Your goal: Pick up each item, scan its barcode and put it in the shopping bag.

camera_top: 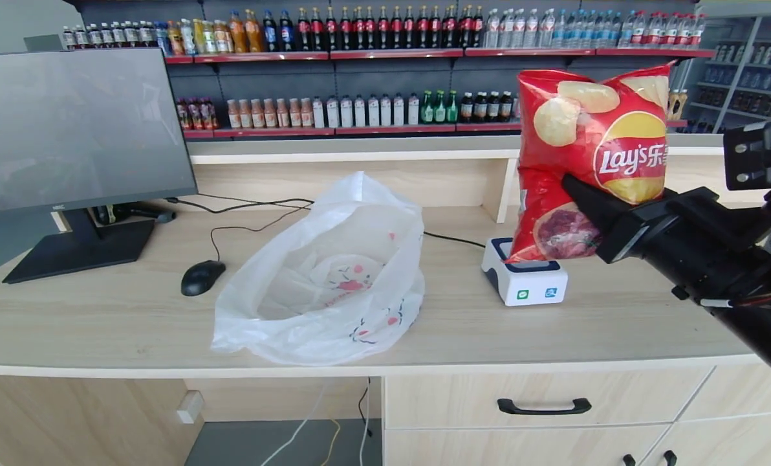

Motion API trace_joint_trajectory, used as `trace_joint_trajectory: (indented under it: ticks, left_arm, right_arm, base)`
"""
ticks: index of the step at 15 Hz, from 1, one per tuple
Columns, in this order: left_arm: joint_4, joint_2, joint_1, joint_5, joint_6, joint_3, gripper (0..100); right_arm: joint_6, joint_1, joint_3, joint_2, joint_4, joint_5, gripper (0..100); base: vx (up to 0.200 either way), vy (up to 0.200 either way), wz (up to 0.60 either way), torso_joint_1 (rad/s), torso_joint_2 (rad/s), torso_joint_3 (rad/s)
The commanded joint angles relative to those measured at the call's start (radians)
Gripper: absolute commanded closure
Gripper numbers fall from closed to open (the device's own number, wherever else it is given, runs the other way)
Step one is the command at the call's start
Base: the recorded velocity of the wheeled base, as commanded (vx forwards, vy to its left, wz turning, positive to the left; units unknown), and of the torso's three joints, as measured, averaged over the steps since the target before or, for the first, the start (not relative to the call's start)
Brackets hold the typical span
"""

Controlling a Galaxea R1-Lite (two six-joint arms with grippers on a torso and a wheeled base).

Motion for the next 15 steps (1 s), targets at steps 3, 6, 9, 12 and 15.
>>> trace_joint_trajectory:
  ticks: [3, 6, 9, 12, 15]
  left_arm:
    - [-0.001, 0.0, 0.001, 0.002, -0.002, 0.0, 0]
    - [-0.001, 0.0, 0.001, 0.0, 0.003, 0.0, 0]
    - [-0.001, 0.0, 0.001, 0.0, 0.003, 0.0, 0]
    - [-0.002, 0.0, -0.001, 0.0, 0.006, 0.0, 0]
    - [-0.002, 0.0, -0.001, 0.0, 0.004, 0.0, 0]
  right_arm:
    - [0.003, -0.042, 0.015, -0.026, -0.015, 0.005, 100]
    - [0.003, -0.049, 0.022, -0.032, -0.016, 0.005, 100]
    - [0.003, -0.049, 0.07, -0.058, -0.018, 0.009, 100]
    - [0.005, -0.065, 0.085, -0.067, -0.042, 0.058, 100]
    - [0.002, -0.072, 0.09, -0.069, -0.042, 0.055, 100]
  base:
    - [0.0, 0.2, 0.0, 0.006, 0.01, -0.001]
    - [0.0, 0.2, 0.0, 0.005, 0.0, 0.001]
    - [0.0, 0.2, 0.0, 0.002, 0.0, -0.002]
    - [0.0, 0.133, 0.0, 0.0, 0.0, 0.002]
    - [0.0, 0.0, 0.0, 0.0, 0.0, 0.0]
